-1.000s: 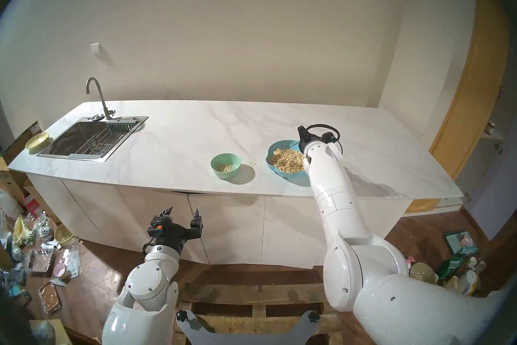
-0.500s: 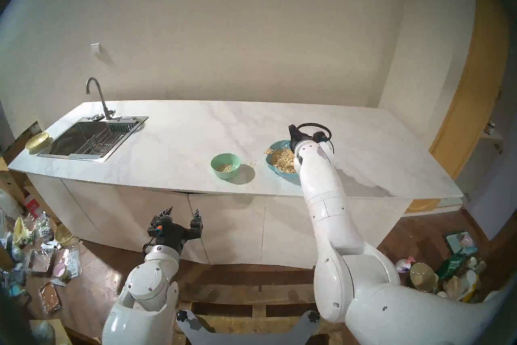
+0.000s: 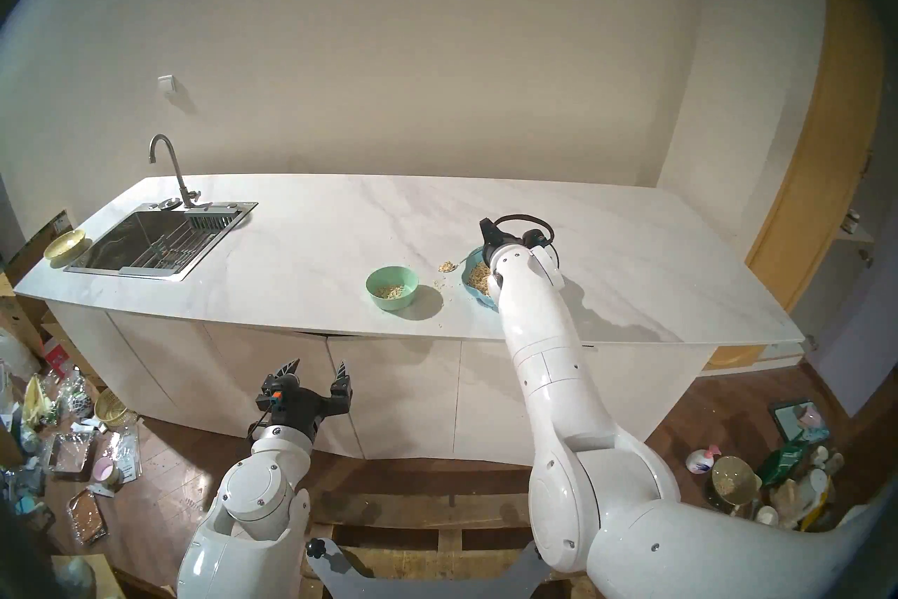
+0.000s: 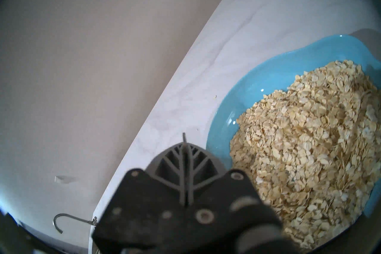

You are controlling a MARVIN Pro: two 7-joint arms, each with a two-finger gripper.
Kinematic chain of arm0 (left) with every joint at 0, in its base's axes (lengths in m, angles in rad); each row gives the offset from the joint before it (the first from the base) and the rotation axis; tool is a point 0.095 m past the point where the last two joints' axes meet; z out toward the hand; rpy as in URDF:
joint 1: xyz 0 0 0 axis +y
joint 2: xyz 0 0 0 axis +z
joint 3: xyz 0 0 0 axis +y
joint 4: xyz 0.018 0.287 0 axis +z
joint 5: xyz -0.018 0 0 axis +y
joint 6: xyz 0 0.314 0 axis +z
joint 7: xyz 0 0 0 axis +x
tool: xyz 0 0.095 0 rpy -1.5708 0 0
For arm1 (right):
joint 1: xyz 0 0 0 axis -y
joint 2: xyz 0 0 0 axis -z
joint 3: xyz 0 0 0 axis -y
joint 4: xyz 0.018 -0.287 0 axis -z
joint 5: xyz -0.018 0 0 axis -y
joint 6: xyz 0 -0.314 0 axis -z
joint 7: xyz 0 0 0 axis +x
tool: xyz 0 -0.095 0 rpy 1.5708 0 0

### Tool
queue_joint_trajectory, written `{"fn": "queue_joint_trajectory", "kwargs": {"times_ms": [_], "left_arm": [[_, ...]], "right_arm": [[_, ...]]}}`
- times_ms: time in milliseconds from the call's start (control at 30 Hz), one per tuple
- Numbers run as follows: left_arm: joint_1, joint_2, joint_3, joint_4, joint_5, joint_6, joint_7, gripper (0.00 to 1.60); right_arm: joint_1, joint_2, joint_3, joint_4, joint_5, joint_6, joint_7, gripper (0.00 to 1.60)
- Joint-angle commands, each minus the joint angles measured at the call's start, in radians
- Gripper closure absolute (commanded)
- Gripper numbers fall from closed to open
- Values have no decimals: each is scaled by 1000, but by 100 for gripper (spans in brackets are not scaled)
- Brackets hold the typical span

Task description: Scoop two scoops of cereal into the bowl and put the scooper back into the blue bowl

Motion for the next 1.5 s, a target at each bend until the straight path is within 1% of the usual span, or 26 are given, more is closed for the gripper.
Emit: {"fn": "queue_joint_trajectory", "kwargs": {"times_ms": [0, 200, 533, 767, 833, 933, 1067, 1167, 1300, 1467], "left_arm": [[-4, 0, 3, -26, -2, -6, -4, 0], [-4, 0, 3, -26, -2, -6, -4, 0], [-5, 0, 3, -25, -2, -6, -4, 0], [-5, 0, 3, -25, -2, -6, -4, 0], [-5, 0, 3, -25, -2, -6, -4, 0], [-5, 0, 3, -25, -2, -6, -4, 0], [-5, 0, 3, -25, -2, -6, -4, 0], [-5, 0, 3, -25, -2, -6, -4, 0], [-5, 0, 3, -25, -2, -6, -4, 0], [-5, 0, 3, -25, -2, -6, -4, 0]], "right_arm": [[31, -33, -25, -13, -9, -17, 9, 160], [57, -53, -43, 37, -11, -30, 14, 160], [91, -84, -85, 79, -20, -36, 35, 160], [113, -85, -112, 112, -34, -40, 57, 160], [114, -85, -118, 113, -36, -42, 67, 160], [115, -81, -142, 104, -55, -50, 84, 160], [124, -66, -187, 109, -91, -67, 106, 160], [133, -53, -236, 122, -119, -87, 126, 160], [143, -25, -319, 132, -177, -124, 149, 160], [160, 1, -389, 155, -222, -160, 175, 160]]}}
